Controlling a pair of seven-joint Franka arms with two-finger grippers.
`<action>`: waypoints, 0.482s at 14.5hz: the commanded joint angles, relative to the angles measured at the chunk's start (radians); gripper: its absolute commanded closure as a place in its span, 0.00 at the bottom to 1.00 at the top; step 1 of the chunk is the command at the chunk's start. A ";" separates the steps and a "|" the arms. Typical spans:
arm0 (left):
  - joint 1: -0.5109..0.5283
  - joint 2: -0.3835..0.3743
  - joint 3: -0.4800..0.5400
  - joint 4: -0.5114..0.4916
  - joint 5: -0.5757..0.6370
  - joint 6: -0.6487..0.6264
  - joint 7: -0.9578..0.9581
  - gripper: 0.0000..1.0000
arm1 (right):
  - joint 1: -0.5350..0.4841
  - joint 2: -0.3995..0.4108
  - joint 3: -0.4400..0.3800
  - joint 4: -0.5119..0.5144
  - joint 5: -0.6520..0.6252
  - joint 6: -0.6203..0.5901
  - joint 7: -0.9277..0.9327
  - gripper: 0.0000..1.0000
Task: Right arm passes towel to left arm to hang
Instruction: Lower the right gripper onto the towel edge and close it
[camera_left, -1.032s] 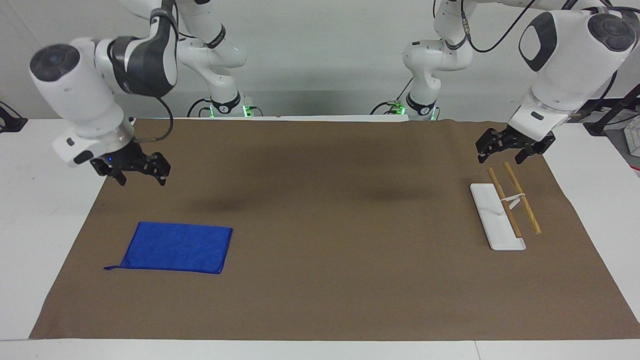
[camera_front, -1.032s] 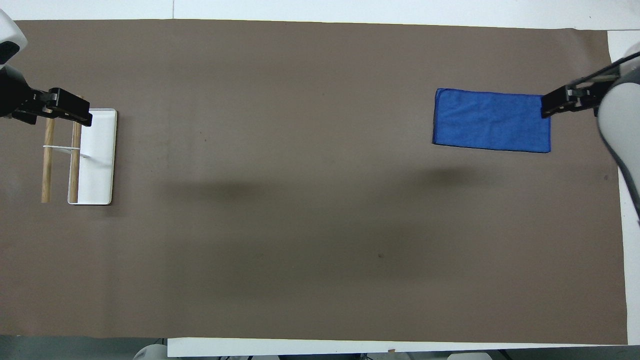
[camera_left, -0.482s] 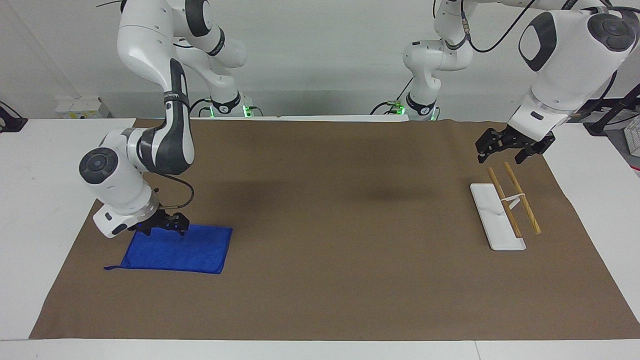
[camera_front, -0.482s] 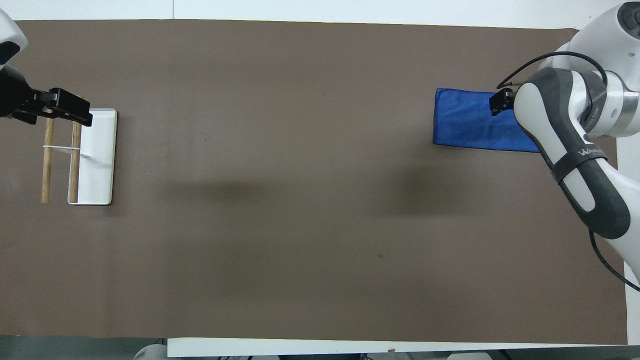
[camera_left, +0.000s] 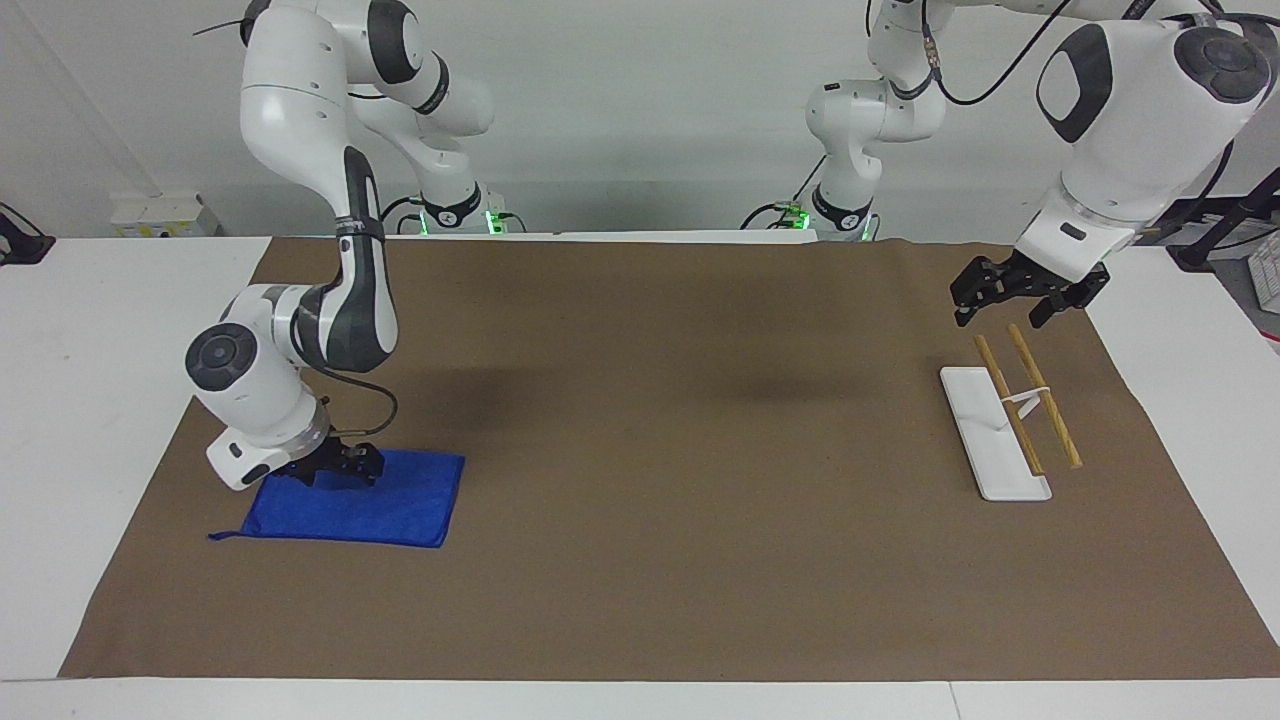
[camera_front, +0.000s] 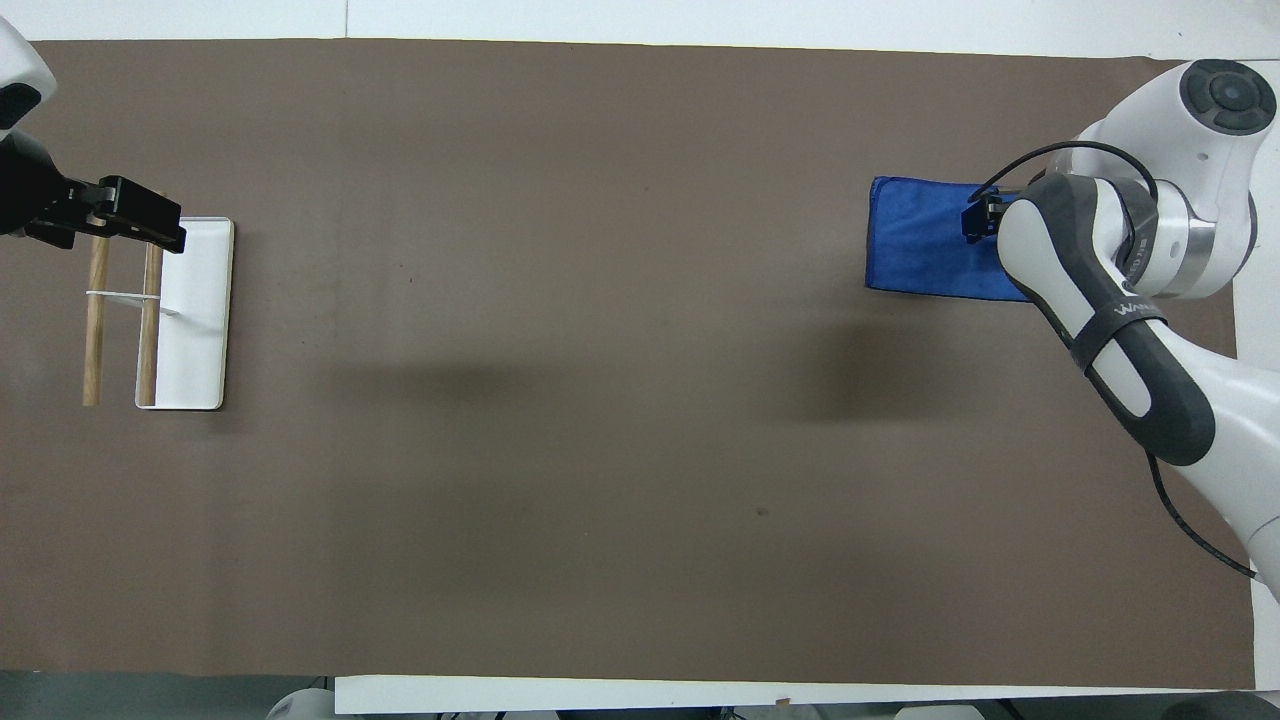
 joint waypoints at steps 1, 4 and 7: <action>0.000 -0.017 -0.004 -0.017 0.016 -0.005 0.000 0.01 | -0.009 -0.012 0.007 -0.056 0.012 0.077 0.007 0.07; 0.000 -0.017 -0.004 -0.022 0.016 -0.005 0.000 0.01 | -0.010 0.001 0.007 -0.068 0.012 0.120 0.005 0.07; 0.000 -0.017 -0.003 -0.028 0.016 -0.006 0.000 0.01 | -0.012 0.008 0.007 -0.068 0.022 0.134 0.008 0.08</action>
